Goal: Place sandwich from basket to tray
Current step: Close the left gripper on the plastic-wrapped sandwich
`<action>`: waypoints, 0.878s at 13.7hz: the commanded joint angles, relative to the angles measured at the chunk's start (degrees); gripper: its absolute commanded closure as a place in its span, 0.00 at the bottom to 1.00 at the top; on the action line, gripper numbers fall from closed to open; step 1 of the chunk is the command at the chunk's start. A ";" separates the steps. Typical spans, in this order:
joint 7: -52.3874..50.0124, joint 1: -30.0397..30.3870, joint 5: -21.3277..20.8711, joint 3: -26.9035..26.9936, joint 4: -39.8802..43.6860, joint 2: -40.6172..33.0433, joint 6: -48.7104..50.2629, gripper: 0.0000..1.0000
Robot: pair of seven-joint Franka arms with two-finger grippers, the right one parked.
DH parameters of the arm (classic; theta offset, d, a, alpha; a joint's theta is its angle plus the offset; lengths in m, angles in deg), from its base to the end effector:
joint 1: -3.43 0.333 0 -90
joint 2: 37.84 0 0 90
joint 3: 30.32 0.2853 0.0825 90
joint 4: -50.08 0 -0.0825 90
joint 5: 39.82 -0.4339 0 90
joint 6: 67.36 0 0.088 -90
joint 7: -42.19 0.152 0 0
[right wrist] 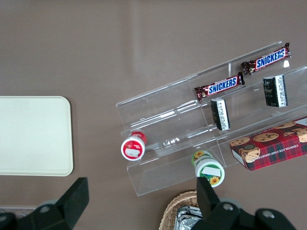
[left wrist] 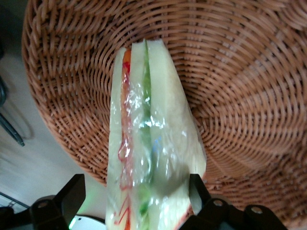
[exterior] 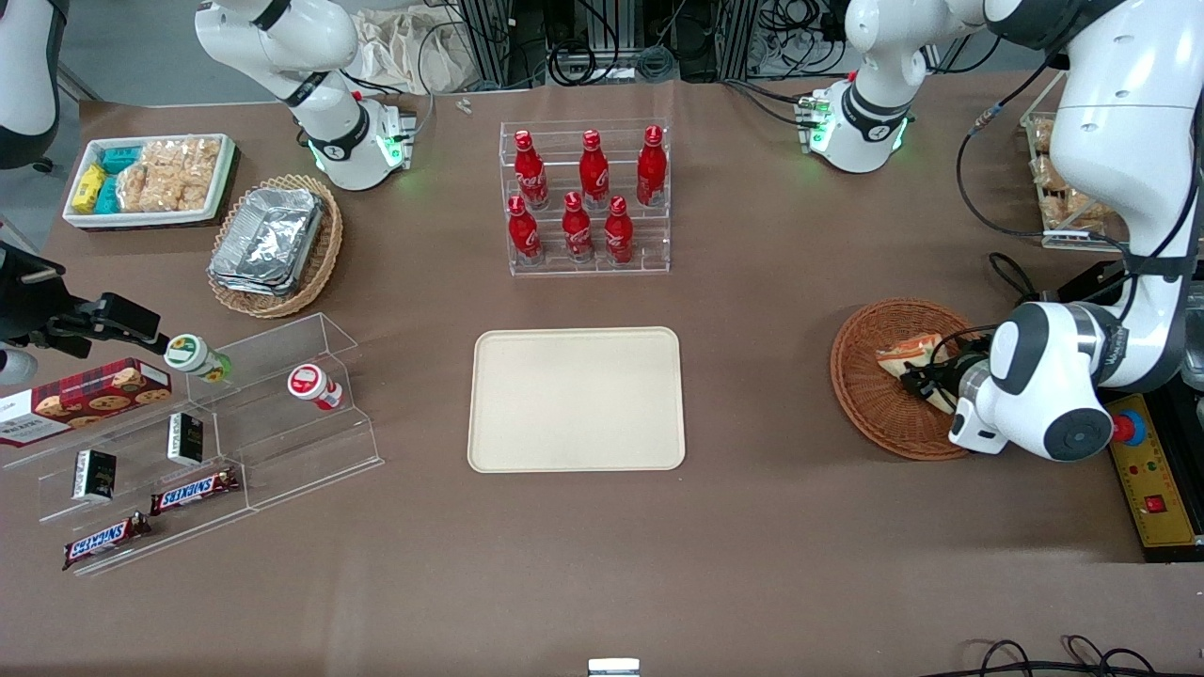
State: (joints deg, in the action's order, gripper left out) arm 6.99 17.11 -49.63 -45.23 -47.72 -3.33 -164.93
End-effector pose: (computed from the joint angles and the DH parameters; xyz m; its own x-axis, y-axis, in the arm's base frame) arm 0.5965 0.0069 0.1249 0.7314 0.5048 -0.4585 0.4058 -0.8625 -0.3024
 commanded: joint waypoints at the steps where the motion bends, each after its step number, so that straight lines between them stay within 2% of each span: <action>1: -2.25 0.47 0.49 -0.39 -1.51 -0.07 -2.62 1.00; 4: -2.42 0.47 4.70 -0.39 -0.72 -1.54 -2.10 1.00; 8: -0.84 0.03 5.24 -2.05 2.08 -8.30 6.93 1.00; 12: -0.66 -0.14 5.15 -12.83 6.38 -11.40 13.72 1.00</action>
State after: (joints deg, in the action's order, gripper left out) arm 6.21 17.10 -44.84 -53.27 -42.97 -13.92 -153.51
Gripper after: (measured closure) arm 0.819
